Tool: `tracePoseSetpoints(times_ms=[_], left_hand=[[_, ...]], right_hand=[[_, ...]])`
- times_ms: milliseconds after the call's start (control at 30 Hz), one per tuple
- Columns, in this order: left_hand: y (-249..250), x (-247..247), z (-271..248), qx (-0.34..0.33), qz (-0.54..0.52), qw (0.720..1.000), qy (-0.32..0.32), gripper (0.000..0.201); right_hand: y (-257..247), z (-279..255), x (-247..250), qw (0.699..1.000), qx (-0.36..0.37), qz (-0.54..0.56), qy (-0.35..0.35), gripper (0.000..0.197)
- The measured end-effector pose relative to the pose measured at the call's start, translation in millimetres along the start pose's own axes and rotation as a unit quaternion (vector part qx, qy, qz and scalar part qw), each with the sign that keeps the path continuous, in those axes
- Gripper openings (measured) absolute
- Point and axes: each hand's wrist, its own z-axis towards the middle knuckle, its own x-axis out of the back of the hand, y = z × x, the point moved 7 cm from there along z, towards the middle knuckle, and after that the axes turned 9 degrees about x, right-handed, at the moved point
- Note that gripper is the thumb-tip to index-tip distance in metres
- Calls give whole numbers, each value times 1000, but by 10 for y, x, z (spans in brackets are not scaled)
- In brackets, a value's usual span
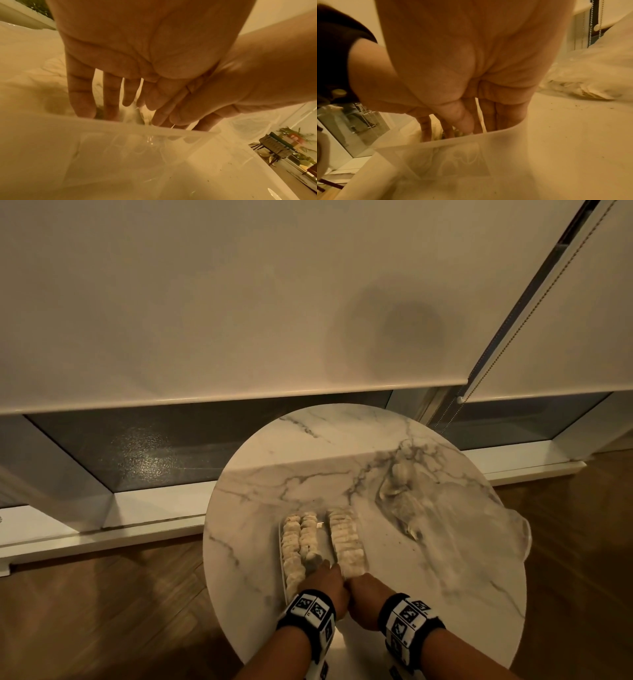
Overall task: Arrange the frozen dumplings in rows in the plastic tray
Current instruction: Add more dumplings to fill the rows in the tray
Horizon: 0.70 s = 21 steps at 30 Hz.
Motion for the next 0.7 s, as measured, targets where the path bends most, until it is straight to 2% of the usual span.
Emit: tracePoseSetpoints(times_ms=[167, 300, 467, 700], left_hand=[[-66, -4, 4, -11, 1, 1000, 2, 59], [-71, 31, -14, -27, -9, 999, 24, 53], [-77, 78, -107, -47, -27, 996, 65, 32], [-220, -101, -209, -16, 22, 999, 40, 37]], right_hand=[[3, 23, -29, 1000, 1, 12, 19, 32], [11, 21, -31, 1000, 0, 10, 29, 31], [23, 30, -30, 999, -2, 8, 33, 29], [94, 66, -57, 999, -32, 18, 40, 25]])
